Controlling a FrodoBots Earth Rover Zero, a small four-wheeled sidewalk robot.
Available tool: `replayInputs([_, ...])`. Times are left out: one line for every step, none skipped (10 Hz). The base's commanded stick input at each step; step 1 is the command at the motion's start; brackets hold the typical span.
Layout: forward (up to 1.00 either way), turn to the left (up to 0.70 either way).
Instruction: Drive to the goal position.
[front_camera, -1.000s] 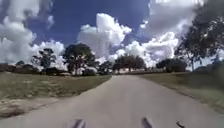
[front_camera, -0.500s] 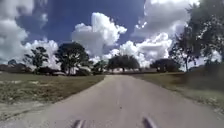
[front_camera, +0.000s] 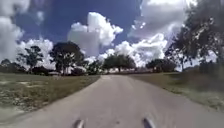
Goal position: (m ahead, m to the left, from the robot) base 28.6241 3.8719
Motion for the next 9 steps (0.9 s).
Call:
replayInputs([0.7, 0.35])
replayInputs([0.7, 0.09])
replayInputs([0.7, 0.0])
replayInputs([0.7, 0.0])
replayInputs([0.7, 0.0])
replayInputs([0.7, 0.0])
replayInputs([0.7, 0.0])
replayInputs([0.7, 0.0])
replayInputs([0.7, 0.0])
